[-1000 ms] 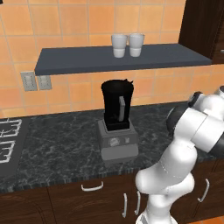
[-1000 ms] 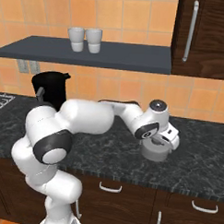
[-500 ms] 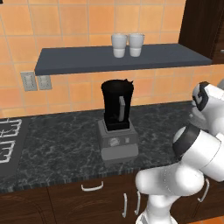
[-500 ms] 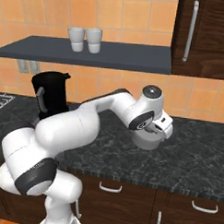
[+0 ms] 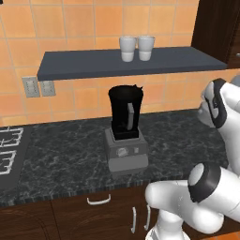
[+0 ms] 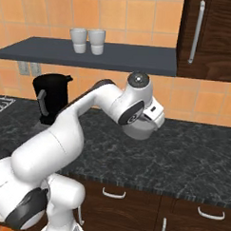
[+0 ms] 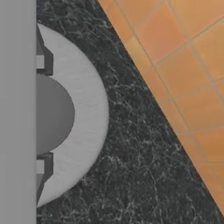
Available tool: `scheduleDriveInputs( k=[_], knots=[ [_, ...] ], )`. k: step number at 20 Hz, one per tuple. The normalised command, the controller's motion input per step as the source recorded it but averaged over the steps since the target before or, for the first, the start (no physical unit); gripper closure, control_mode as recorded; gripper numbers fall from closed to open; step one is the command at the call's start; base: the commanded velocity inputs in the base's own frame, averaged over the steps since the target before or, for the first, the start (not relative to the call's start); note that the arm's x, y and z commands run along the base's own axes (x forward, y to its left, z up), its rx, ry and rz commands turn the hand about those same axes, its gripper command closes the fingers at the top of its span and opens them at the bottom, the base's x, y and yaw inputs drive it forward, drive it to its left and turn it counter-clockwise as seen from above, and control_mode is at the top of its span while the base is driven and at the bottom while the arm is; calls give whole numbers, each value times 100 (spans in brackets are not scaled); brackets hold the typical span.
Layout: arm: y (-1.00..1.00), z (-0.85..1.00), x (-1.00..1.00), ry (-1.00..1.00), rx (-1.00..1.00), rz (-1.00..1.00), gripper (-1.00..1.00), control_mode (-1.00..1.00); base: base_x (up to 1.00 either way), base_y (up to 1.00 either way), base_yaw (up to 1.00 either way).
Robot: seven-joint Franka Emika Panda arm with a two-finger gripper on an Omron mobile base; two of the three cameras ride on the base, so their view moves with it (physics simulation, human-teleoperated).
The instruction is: Close the lid blender by securely placing the lid on top.
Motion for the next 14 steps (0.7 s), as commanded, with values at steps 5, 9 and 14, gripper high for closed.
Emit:
scheduleDriveInputs(
  k=[5,9,14],
  knots=[
    [50,100,-9,-9,0,0,100,-100,0,0,0],
    [53,100,-9,-6,0,0,100,-100,0,0,0],
    [58,100,-9,-3,0,0,100,-100,0,0,0]
  ],
)
